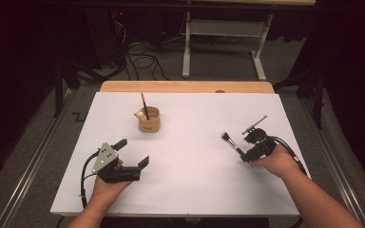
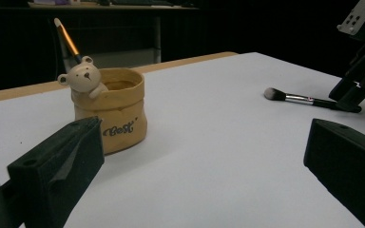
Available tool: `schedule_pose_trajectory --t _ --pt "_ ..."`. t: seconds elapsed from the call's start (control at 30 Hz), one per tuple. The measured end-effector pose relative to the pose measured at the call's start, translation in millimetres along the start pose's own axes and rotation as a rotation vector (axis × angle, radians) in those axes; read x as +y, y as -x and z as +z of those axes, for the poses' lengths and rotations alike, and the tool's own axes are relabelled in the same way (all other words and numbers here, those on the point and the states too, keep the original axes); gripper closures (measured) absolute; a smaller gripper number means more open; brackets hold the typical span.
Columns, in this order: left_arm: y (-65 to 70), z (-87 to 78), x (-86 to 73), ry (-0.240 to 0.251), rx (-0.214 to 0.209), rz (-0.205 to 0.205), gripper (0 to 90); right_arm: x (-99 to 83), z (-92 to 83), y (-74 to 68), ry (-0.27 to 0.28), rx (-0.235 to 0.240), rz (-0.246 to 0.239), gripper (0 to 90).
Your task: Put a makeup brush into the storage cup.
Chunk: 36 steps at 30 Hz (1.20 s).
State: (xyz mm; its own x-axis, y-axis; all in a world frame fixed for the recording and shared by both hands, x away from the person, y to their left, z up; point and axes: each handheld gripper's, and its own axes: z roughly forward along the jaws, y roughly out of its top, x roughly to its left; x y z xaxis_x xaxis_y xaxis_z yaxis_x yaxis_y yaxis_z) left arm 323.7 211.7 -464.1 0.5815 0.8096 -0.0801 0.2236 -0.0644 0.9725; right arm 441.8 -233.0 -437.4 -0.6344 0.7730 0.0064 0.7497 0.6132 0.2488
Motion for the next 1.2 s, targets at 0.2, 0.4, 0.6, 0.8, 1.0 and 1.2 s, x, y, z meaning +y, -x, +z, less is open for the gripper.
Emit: schedule_pose_trajectory --t 0.2,0.4,0.6,0.8,1.0,1.2 --pt "-0.4 0.3 0.0 0.003 0.002 -0.002 0.4 1.9 1.2 0.1 -0.018 -0.002 -0.01 66.7" --pt "-0.5 -0.1 0.2 0.003 0.001 -0.002 0.4 4.1 2.6 -1.3 -0.044 -0.012 0.003 72.0" --pt "-1.0 -0.3 0.3 0.001 0.002 -0.003 0.4 6.2 5.8 0.1 -0.051 -0.008 -0.018 74.9" --pt "-0.3 -0.3 0.7 0.01 0.0 -0.007 0.4 6.5 5.5 0.0 -0.059 -0.013 -0.024 76.8" --pt "-0.4 -1.0 1.0 0.009 -0.001 -0.006 0.4 7.0 6.6 -0.9 -0.062 -0.024 -0.026 77.2" --pt "0.5 -1.2 1.2 0.009 -0.004 -0.005 0.4 8.0 8.2 -2.6 -0.082 -0.023 -0.013 77.3"
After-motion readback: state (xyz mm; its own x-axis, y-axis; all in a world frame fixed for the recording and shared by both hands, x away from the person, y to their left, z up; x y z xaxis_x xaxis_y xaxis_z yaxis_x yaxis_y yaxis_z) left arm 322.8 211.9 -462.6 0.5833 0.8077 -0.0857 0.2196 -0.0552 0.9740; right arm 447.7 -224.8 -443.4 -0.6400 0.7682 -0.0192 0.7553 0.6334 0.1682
